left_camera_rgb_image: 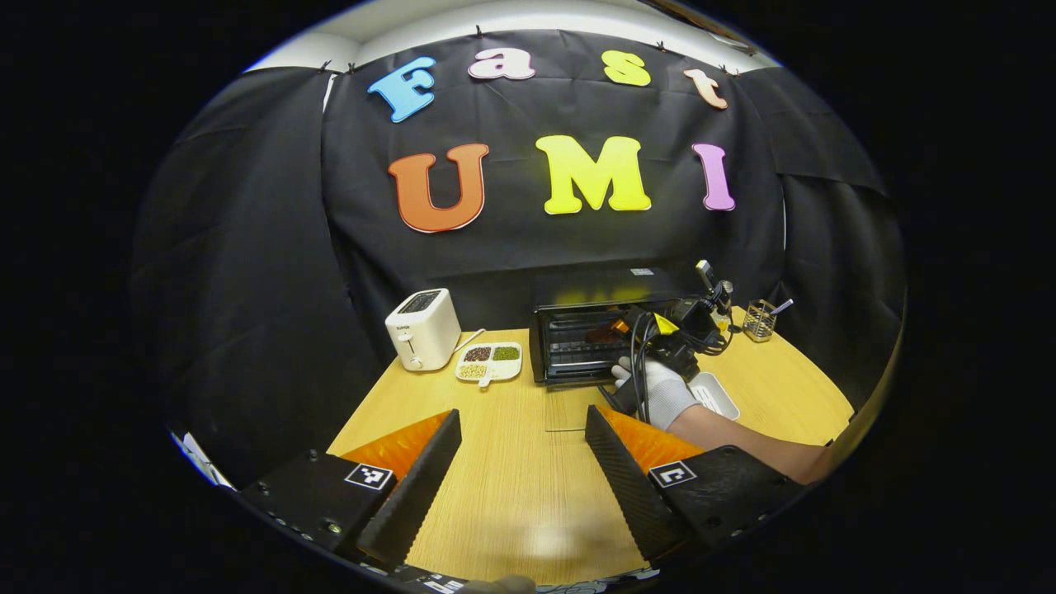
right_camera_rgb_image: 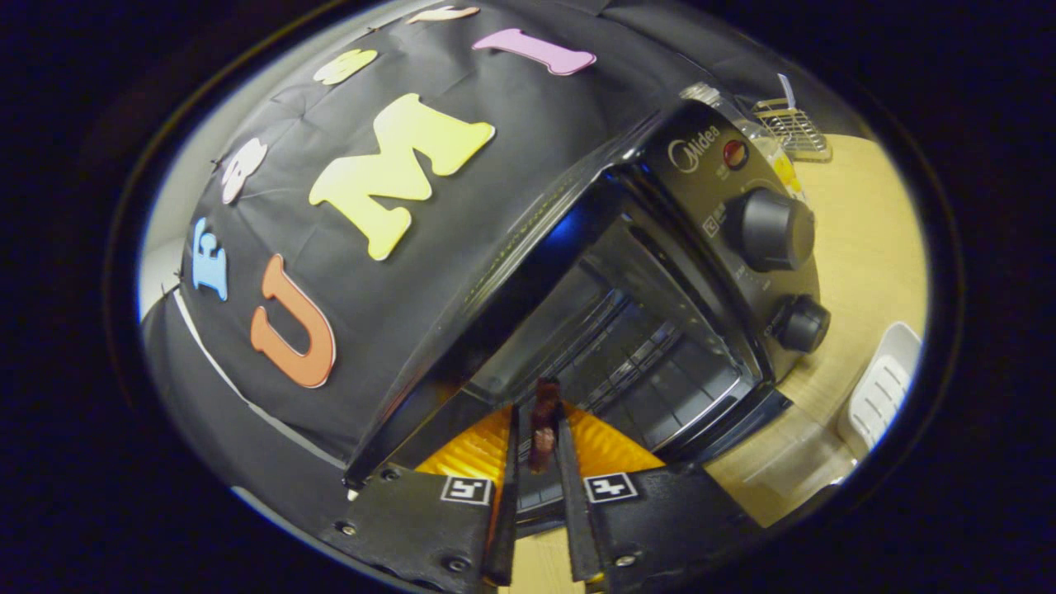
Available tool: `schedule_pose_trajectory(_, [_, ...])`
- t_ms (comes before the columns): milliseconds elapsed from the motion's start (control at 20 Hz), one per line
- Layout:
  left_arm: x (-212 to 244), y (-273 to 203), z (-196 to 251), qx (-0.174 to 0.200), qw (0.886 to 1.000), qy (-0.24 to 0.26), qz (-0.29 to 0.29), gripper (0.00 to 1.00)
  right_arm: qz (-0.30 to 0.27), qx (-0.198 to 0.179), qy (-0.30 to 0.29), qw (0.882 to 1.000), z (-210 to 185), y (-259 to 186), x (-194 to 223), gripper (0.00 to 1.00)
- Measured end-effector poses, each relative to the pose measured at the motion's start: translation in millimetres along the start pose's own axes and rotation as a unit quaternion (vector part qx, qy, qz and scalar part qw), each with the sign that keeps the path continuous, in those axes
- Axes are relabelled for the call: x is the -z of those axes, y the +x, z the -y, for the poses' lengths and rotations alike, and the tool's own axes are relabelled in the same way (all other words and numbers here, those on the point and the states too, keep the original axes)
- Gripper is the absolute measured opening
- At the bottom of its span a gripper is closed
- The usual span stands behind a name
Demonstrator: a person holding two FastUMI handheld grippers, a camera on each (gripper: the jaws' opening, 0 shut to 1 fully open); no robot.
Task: Open the electric oven with the left hand, put the food in, and close the electric oven.
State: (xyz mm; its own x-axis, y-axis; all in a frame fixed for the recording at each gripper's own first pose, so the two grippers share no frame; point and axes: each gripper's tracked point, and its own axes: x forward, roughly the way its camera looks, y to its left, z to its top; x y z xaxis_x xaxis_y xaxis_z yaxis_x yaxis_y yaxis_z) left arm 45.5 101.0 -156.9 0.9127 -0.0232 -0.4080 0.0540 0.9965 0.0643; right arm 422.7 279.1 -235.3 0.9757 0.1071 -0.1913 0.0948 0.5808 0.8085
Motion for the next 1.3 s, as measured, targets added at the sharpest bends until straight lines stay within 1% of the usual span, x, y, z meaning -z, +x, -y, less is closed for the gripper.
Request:
schedule_pose_trajectory(50, [0, 1, 1, 0.002, 1.000, -0.002, 0.000, 0.97, -0.003, 0.004, -0.013, 1.000, 4, 1, 0, 0.29])
schedule_pose_trajectory(100, [1, 1, 4, 0.004, 1.000, -0.003, 0.001, 0.97, -0.010, 0.011, -0.028, 1.000, 8, -4, 3, 0.47])
schedule_pose_trajectory(150, [0, 2, 6, 0.006, 1.000, -0.002, 0.002, 0.97, -0.012, 0.011, -0.041, 0.999, 9, -5, 1, 0.57])
schedule_pose_trajectory(200, [-2, 2, 6, 0.007, 1.000, 0.000, 0.004, 0.97, -0.009, 0.015, -0.051, 0.999, 11, -9, -4, 0.70])
schedule_pose_trajectory(300, [-3, 2, 10, 0.012, 1.000, -0.004, 0.009, 0.97, -0.007, 0.020, -0.077, 0.997, 14, -21, -11, 0.73])
schedule_pose_trajectory(350, [-3, 3, 11, 0.013, 1.000, -0.004, 0.010, 0.97, -0.012, 0.016, -0.091, 0.996, 12, -29, -12, 0.86])
schedule_pose_trajectory(400, [-5, 3, 10, 0.011, 1.000, -0.003, 0.012, 0.97, -0.017, 0.016, -0.105, 0.994, 12, -37, -13, 0.90])
schedule_pose_trajectory(500, [-9, 1, 13, 0.015, 1.000, -0.006, 0.018, 0.97, -0.032, 0.013, -0.132, 0.991, 11, -58, -14, 0.92])
schedule_pose_trajectory(550, [-11, 0, 13, 0.016, 1.000, -0.005, 0.023, 0.96, -0.037, 0.007, -0.154, 0.987, 7, -73, -15, 0.92])
schedule_pose_trajectory(600, [-13, -8, 20, 0.017, 0.999, -0.004, 0.029, 0.97, -0.041, 0.002, -0.186, 0.982, 4, -90, -17, 0.92])
schedule_pose_trajectory(650, [-16, -10, 20, 0.016, 0.999, -0.006, 0.037, 0.97, -0.049, -0.004, -0.221, 0.974, 2, -107, -18, 0.94])
schedule_pose_trajectory(700, [-17, -9, 23, 0.020, 0.999, -0.012, 0.040, 0.97, -0.056, -0.009, -0.259, 0.964, 1, -126, -21, 0.96])
schedule_pose_trajectory(750, [-19, -11, 27, 0.023, 0.999, -0.015, 0.046, 0.97, -0.060, -0.014, -0.294, 0.954, -1, -146, -28, 0.96])
schedule_pose_trajectory(800, [-22, -13, 32, 0.028, 0.998, -0.017, 0.055, 0.97, -0.054, -0.016, -0.322, 0.945, -2, -167, -42, 0.96])
schedule_pose_trajectory(900, [-27, -13, 41, 0.036, 0.997, -0.014, 0.069, 0.97, -0.029, -0.016, -0.357, 0.933, -2, -208, -79, 0.97])
schedule_pose_trajectory(1000, [-30, -12, 48, 0.036, 0.996, -0.012, 0.081, 0.97, -0.006, -0.016, -0.369, 0.929, 0, -251, -114, 0.97])
schedule_pose_trajectory(1100, [-29, -9, 60, 0.036, 0.996, -0.016, 0.084, 0.96, 0.017, -0.011, -0.381, 0.924, 13, -290, -150, 0.97])
schedule_pose_trajectory(1150, [-26, -7, 70, 0.039, 0.996, -0.020, 0.082, 0.97, 0.028, -0.012, -0.393, 0.919, 18, -311, -168, 0.98])
schedule_pose_trajectory(1200, [-23, -5, 81, 0.039, 0.996, -0.022, 0.079, 0.97, 0.037, -0.013, -0.406, 0.913, 25, -333, -184, 0.96])
schedule_pose_trajectory(1250, [-21, -3, 91, 0.038, 0.996, -0.018, 0.076, 0.97, 0.049, -0.005, -0.424, 0.904, 36, -353, -201, 0.96])
schedule_pose_trajectory(1300, [-18, -1, 103, 0.038, 0.996, -0.013, 0.074, 0.96, 0.059, 0.000, -0.441, 0.896, 48, -373, -218, 0.98])
